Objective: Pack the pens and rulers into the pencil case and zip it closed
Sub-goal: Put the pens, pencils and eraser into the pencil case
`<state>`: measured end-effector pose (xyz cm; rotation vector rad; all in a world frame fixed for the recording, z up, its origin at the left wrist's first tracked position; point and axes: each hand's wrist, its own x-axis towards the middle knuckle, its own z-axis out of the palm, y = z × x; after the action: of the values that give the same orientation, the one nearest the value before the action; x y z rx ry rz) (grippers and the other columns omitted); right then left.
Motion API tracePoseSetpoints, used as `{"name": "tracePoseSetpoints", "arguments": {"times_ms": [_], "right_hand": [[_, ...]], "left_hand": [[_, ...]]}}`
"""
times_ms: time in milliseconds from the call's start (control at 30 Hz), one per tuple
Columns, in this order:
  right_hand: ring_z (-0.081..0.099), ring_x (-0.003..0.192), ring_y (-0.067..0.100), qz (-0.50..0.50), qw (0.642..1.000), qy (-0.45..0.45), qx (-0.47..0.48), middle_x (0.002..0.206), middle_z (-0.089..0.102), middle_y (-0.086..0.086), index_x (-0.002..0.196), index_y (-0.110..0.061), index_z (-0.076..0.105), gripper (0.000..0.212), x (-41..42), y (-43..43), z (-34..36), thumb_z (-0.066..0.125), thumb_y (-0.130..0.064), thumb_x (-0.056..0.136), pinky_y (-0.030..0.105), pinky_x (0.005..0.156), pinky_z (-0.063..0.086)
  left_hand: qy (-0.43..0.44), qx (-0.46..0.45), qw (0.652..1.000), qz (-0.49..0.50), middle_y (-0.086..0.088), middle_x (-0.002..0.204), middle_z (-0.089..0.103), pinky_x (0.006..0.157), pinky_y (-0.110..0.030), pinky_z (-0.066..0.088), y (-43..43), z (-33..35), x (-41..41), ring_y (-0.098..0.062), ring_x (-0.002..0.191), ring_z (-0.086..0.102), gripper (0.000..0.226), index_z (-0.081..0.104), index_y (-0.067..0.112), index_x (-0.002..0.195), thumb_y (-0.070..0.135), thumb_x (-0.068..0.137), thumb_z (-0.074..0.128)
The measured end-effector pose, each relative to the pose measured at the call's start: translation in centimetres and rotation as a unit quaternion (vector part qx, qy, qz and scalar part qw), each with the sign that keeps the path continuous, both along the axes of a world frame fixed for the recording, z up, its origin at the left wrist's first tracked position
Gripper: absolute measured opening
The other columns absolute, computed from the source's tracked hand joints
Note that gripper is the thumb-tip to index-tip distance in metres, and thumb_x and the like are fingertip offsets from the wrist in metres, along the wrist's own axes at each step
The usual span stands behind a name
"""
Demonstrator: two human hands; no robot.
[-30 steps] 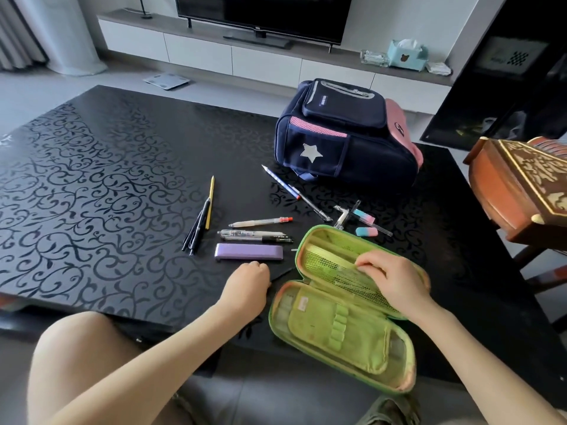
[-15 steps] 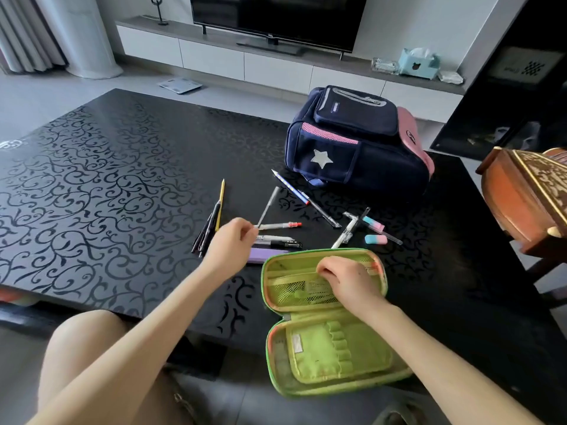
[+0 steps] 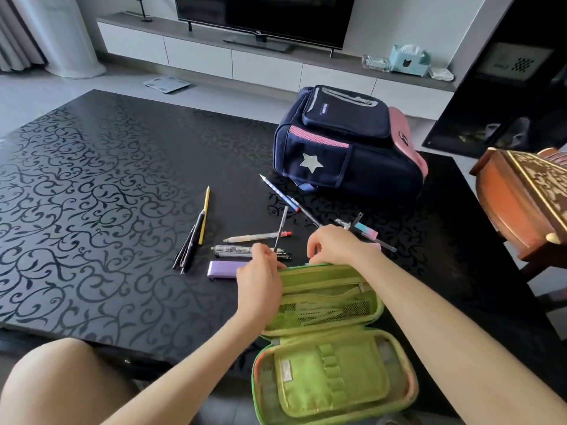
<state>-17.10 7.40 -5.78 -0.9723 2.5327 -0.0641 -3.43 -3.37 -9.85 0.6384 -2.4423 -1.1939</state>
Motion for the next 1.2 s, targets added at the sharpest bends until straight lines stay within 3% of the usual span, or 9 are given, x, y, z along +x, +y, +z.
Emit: {"name": "tracePoseSetpoints", "arguments": {"times_ms": [167,367,467,533,600,700,833,1067,1200], "right_hand": [[0.057,0.077,0.012,0.043,0.997,-0.031,0.057,0.075,0.059,-0.013,0.088,-0.021,0.069,0.013,-1.5,-0.9,0.0,0.071,-0.027,0.077,0.026,0.064,0.042],[0.057,0.075,0.011,0.077,0.991,-0.066,0.089,0.082,0.06,-0.009,0.092,-0.017,0.07,0.013,-1.4,-1.2,-0.2,0.063,-0.022,0.082,0.025,0.069,0.046],[0.045,0.055,0.015,0.095,0.986,-0.045,0.126,0.066,0.054,0.004,0.081,-0.006,0.068,0.011,-1.1,-1.6,-0.5,0.06,-0.013,0.08,0.024,0.054,0.037],[0.028,0.051,0.02,0.11,0.982,-0.004,0.152,0.055,0.034,0.012,0.056,-0.007,0.046,0.02,-0.5,-1.9,-1.1,0.055,-0.004,0.074,0.026,0.048,0.025],[0.022,0.051,0.02,0.123,0.981,0.018,0.152,0.054,0.024,0.003,0.054,-0.014,0.028,0.035,-0.2,-1.8,-1.3,0.056,-0.004,0.071,0.027,0.046,0.021],[0.033,0.055,0.021,0.072,0.99,0.032,0.117,0.06,0.041,0.008,0.063,-0.007,0.042,0.022,-0.7,-1.1,-1.7,0.061,-0.014,0.073,0.029,0.049,0.029],[0.06,0.087,0.038,0.013,0.998,0.002,0.058,0.104,0.065,0.021,0.096,0.005,0.064,0.035,-1.5,-0.3,-2.1,0.064,-0.021,0.072,0.034,0.064,0.045],[0.039,0.058,0.015,-0.051,0.996,-0.048,-0.061,0.061,0.045,0.005,0.077,0.01,0.063,0.034,-3.0,1.0,-1.4,0.075,-0.022,0.071,0.029,0.057,0.034],[0.05,0.057,0.025,-0.111,0.973,0.022,-0.202,0.067,0.065,0.014,0.068,-0.002,0.066,0.027,-2.4,2.2,1.4,0.074,-0.028,0.069,0.034,0.058,0.042]], "left_hand": [[0.031,0.008,0.998,0.05,0.005,0.084,0.073,0.06,-0.035,0.035,0.2,-1.3,-0.1,-0.03,0.076,0.058,0.014,0.033,0.02,0.086,0.013,0.099,0.032],[0.054,-0.054,0.996,0.042,0.002,0.082,0.072,0.066,-0.032,0.031,0.5,-1.6,-0.3,-0.029,0.069,0.053,0.008,0.038,0.015,0.09,0.012,0.098,0.036],[0.064,-0.066,0.995,0.024,0.002,0.079,0.071,0.069,-0.031,0.03,0.8,-1.4,-0.1,-0.023,0.063,0.045,0.011,0.037,0.016,0.088,0.01,0.097,0.037],[0.068,-0.073,0.995,0.014,0.002,0.078,0.071,0.069,-0.031,0.03,1.0,-1.5,0.0,-0.021,0.063,0.042,0.012,0.042,0.012,0.089,0.012,0.097,0.034],[0.071,-0.09,0.993,0.003,0.003,0.075,0.071,0.068,-0.031,0.031,1.0,-1.7,-0.1,-0.021,0.061,0.041,0.019,0.045,0.01,0.088,0.017,0.094,0.029],[0.069,-0.093,0.993,0.001,0.001,0.073,0.07,0.068,-0.031,0.032,0.9,-2.0,-0.3,-0.022,0.059,0.044,0.018,0.044,0.01,0.088,0.016,0.091,0.028],[0.055,-0.111,0.992,0.003,-0.001,0.067,0.067,0.067,-0.031,0.031,0.8,-2.3,-1.0,-0.022,0.056,0.046,0.018,0.047,0.007,0.09,0.011,0.09,0.029],[0.03,-0.11,0.993,0.003,-0.002,0.068,0.063,0.07,-0.032,0.031,0.8,-2.5,-1.5,-0.024,0.061,0.048,0.013,0.044,0.008,0.089,0.006,0.096,0.032],[0.046,-0.072,0.996,0.007,-0.001,0.076,0.064,0.074,-0.033,0.035,0.7,-1.6,-1.4,-0.023,0.07,0.049,0.015,0.045,0.011,0.085,0.001,0.093,0.036]]}}
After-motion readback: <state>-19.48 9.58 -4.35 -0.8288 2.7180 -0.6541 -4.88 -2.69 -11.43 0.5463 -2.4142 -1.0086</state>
